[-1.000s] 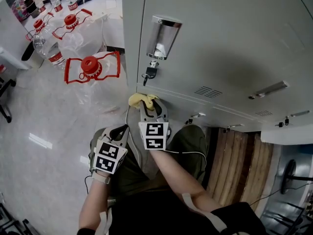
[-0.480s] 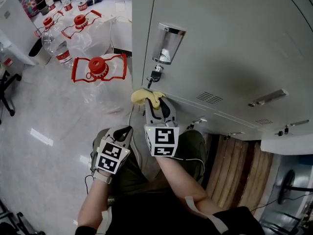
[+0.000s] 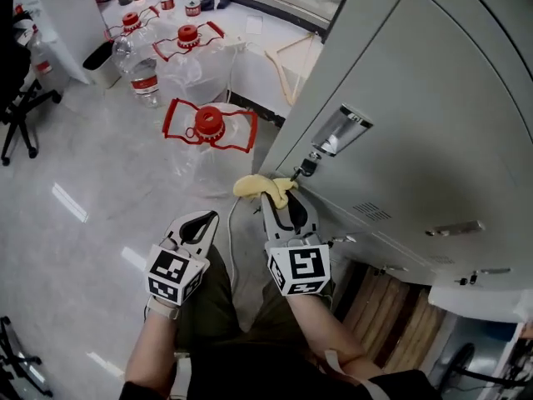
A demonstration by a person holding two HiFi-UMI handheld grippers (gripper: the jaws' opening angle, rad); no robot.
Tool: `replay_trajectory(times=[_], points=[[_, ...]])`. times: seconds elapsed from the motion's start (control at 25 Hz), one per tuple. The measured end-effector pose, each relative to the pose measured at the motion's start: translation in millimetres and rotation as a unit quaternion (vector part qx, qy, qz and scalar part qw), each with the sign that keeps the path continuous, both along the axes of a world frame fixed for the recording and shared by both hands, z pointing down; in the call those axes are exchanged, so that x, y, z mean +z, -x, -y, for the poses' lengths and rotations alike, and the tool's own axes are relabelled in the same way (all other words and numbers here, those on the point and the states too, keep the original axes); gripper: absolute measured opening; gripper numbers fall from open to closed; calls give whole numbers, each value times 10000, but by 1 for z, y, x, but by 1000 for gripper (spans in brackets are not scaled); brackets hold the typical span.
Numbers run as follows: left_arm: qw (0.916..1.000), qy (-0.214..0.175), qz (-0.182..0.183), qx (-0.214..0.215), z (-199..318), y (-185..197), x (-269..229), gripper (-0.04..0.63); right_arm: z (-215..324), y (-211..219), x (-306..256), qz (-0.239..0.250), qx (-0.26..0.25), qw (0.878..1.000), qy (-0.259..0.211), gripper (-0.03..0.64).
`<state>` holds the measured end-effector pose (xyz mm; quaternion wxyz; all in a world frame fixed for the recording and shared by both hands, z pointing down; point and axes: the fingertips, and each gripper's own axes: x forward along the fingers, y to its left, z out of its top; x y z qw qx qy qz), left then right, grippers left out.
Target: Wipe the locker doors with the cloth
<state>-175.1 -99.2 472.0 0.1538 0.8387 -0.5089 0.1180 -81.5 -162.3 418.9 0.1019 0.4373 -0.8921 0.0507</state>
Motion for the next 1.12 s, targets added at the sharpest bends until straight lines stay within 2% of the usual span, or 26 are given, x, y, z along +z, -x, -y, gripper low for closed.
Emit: replay_trajectory(times=[0.2,0.48,0.64,0.92,1.12], points=[[9965,-158,-276,-772,-19,53,-62,11,-20,60,-41,109,-982,9949,213,147],[9884,-397,-439,-1399,-50,110,-163,11,-54,138,-137,199,-1959,9802,190,147],[9820,-429,-598,-1740,-72,137,-229,11,-69,162,-195,173,-2269,9736,193,147],[9774,-557,-397,-2000,-112,172,-346,11,-93,192,-315,232,-2599,9652,163,147],[9741,-624,-452,-2126,-133,187,-444,11,-117,212,-409,263,-2916,9562,73,148]])
